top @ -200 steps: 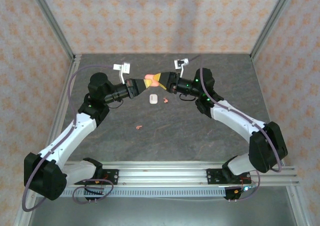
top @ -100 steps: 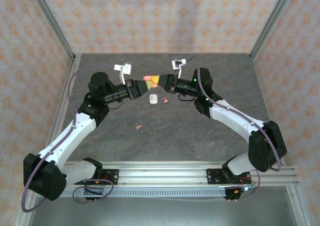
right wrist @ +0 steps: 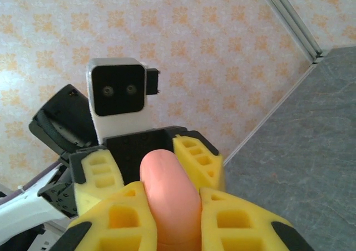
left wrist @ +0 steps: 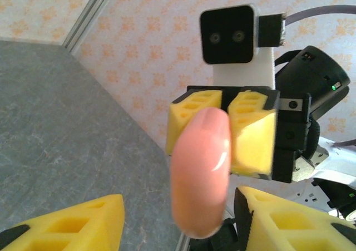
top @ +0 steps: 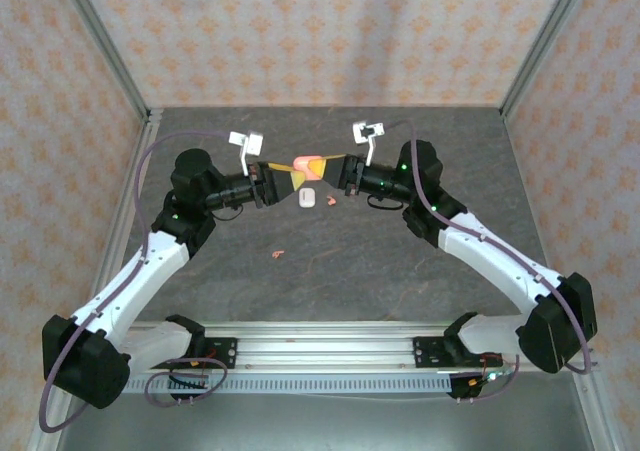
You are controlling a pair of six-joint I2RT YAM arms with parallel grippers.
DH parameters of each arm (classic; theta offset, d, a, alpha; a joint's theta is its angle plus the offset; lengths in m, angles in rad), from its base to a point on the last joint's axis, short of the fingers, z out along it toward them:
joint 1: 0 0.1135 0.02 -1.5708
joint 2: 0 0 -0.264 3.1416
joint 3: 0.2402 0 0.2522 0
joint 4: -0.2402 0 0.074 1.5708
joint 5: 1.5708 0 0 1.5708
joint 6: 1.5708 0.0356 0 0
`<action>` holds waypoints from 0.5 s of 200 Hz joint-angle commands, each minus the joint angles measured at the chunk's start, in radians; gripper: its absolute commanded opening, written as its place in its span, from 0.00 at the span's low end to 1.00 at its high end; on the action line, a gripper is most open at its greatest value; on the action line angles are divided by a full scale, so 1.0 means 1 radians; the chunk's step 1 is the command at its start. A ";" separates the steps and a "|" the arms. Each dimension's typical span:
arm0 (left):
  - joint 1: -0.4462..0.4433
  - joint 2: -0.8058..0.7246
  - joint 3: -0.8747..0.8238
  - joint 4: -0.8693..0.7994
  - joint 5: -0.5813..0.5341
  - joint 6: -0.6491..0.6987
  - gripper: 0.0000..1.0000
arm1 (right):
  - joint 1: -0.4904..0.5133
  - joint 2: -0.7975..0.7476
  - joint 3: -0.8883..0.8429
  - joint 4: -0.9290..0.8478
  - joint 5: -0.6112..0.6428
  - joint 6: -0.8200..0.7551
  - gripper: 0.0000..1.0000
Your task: Insert wireless bluetooth earbuds into charging case
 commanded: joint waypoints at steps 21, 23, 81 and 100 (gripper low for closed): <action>-0.004 -0.008 0.001 0.082 0.040 -0.001 0.45 | 0.014 -0.009 0.002 0.014 0.017 -0.041 0.00; -0.005 -0.008 0.002 0.081 0.041 0.000 0.45 | 0.014 -0.009 0.003 0.015 0.017 -0.042 0.00; -0.022 0.003 0.017 0.053 0.043 0.025 0.31 | 0.018 -0.008 0.008 0.022 0.025 -0.036 0.00; -0.023 0.006 0.021 0.043 0.040 0.032 0.28 | 0.018 -0.007 0.008 0.020 0.026 -0.037 0.00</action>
